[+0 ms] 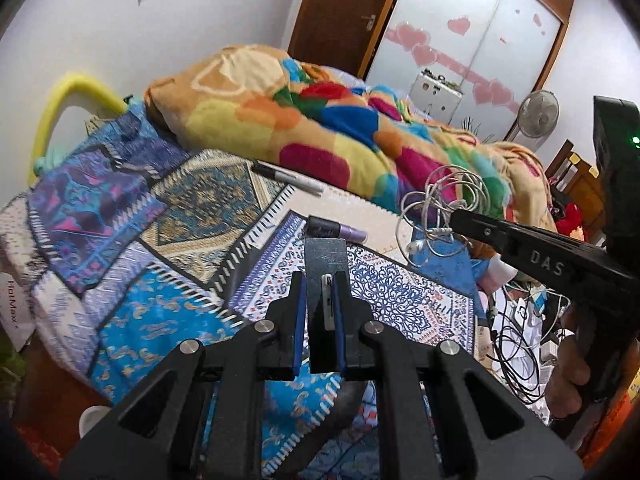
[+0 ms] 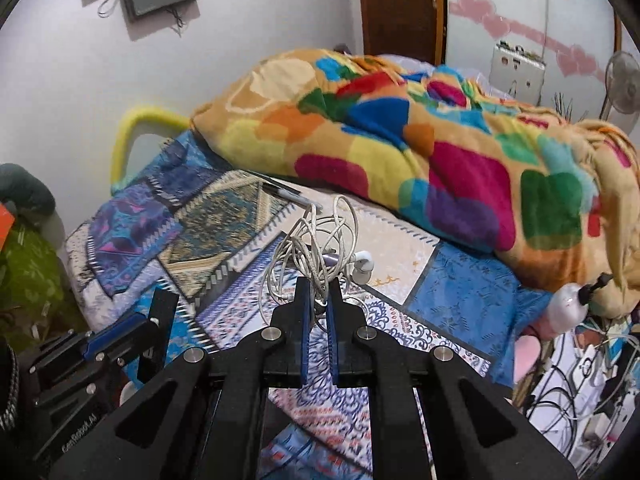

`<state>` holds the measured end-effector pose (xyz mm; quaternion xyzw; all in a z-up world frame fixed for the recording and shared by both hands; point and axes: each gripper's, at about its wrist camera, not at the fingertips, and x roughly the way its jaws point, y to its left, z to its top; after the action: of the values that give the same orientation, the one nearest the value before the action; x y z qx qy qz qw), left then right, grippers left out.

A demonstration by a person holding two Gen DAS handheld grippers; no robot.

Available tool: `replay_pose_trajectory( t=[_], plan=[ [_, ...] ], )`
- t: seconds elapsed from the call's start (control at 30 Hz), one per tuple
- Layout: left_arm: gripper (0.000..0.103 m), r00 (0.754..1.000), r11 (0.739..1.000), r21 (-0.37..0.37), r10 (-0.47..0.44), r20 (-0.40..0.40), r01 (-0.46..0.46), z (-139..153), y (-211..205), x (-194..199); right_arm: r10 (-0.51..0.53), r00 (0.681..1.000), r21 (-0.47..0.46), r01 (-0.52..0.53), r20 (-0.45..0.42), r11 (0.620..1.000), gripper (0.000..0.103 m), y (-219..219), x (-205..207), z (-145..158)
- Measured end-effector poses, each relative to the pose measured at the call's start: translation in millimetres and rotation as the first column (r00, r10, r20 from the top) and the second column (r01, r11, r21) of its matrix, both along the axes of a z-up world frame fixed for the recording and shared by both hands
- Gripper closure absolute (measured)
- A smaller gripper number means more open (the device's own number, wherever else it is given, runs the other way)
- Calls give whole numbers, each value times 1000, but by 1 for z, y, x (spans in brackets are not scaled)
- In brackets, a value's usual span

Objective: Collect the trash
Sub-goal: 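Grasp the white earphone cable with the right gripper, then carry the black object and earphones in both grippers over the bucket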

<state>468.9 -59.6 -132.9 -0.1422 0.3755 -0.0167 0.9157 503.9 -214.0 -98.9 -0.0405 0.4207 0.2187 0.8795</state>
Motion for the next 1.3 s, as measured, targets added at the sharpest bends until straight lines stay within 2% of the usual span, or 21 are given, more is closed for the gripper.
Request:
replay_pose_trajectory(
  t=[0.33,0.63,1.0,1.3],
  plan=[
    [91,994,996,15,85,70,-86,46,38,-80,106,991,32,-109,86,994,96,32,-70,53],
    [91,972,974,37,218,83,-222,58,100,-169,229,967,43,-234,110,971,96,85,-133,65],
    [91,920,919,54,390,31,-391,35,176,-256,414,906,28,-417,82,908,96,165,-202,49],
    [91,867,870,65,493,-69,-489,-9,226,-298,543,840,-21,-542,-3,840,96,234,-239,8]
  ],
)
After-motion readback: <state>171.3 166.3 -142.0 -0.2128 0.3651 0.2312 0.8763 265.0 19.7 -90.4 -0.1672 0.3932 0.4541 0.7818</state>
